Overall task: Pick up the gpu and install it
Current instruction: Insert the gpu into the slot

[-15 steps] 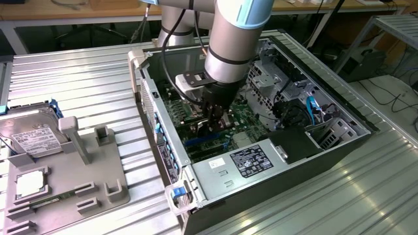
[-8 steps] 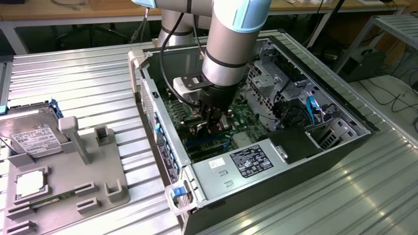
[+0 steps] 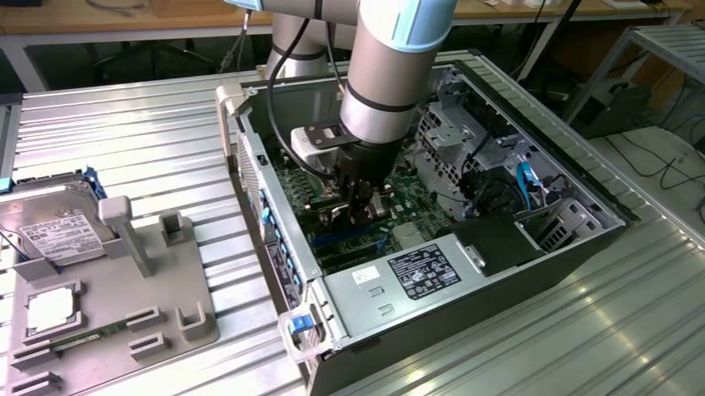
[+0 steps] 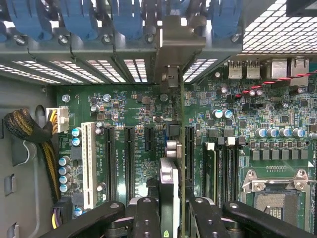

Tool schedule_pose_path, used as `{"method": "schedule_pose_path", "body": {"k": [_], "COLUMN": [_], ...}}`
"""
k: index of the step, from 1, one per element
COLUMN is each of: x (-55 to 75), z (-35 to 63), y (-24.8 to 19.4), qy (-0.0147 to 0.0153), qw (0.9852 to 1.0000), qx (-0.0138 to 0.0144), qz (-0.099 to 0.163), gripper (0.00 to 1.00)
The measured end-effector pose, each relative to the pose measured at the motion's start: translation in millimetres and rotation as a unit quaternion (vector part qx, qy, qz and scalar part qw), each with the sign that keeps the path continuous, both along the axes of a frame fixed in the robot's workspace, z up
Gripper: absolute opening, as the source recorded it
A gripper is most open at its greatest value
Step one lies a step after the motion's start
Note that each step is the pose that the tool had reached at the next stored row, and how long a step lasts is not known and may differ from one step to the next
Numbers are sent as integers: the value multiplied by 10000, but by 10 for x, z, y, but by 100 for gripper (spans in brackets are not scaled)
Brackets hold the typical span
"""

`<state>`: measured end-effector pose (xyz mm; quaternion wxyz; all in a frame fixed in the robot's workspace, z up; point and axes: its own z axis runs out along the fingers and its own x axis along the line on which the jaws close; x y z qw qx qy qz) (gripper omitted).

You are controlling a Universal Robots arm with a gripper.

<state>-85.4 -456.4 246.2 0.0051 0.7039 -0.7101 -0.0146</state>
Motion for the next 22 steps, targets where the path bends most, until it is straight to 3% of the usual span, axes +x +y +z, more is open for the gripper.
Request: {"method": "schedule_pose_path", "body": {"k": [22], "x": [-19], "z": [-38], "y": [0], "qy": [0], "qw": [10000], "qx": [0], "qz": [0], "gripper": [28]}}
